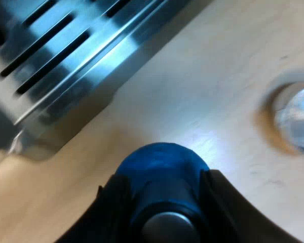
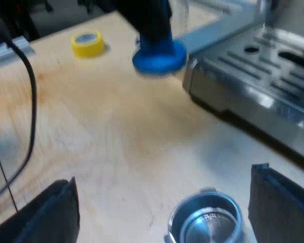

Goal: Grind coffee beans and then tamp

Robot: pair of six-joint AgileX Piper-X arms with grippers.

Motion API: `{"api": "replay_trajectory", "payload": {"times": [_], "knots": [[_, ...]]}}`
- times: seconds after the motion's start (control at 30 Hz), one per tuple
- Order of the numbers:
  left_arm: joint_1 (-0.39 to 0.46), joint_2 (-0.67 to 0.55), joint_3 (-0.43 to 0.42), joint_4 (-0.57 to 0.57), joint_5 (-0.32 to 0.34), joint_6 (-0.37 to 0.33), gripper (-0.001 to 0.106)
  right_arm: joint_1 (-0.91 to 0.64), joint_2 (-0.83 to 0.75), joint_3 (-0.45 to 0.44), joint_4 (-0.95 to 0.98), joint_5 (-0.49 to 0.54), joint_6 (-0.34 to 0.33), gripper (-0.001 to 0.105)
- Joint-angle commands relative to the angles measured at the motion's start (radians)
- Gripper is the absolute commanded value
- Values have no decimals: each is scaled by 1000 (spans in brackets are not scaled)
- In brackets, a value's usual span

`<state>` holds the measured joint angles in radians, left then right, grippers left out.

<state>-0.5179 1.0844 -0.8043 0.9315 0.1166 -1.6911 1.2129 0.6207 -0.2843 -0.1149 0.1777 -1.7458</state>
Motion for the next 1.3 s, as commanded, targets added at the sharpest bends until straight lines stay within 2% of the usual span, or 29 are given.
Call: {"api": "replay_trajectory", "payload": {"times": [0.03, 0.1, 0.23, 0.3, 0.4, 0.63, 1.0, 1.3], "knots": [[32, -7, 29, -10, -13, 15, 0, 0, -7, -3, -23, -2, -16, 70], [65, -7, 59, -30, -13, 58, 0, 0, -7, -3, -23, -2, -16, 70], [114, -7, 106, -91, 4, 77, 0, 0, -7, -3, -23, -2, -16, 70], [145, -7, 142, -173, 58, 77, 0, 0, -7, -3, -23, -2, -16, 70], [161, -7, 182, -254, 74, 77, 0, 0, -7, -3, -23, -2, -16, 70], [161, 56, 251, -335, 72, 77, 0, 0, -7, -3, -23, -3, -16, 70], [161, 174, 255, -411, 80, 77, 0, 0, -7, -3, -3, -3, -16, 70], [161, 186, 255, -403, 82, 72, 0, 0, -7, -3, -1, -3, -16, 70]]}}
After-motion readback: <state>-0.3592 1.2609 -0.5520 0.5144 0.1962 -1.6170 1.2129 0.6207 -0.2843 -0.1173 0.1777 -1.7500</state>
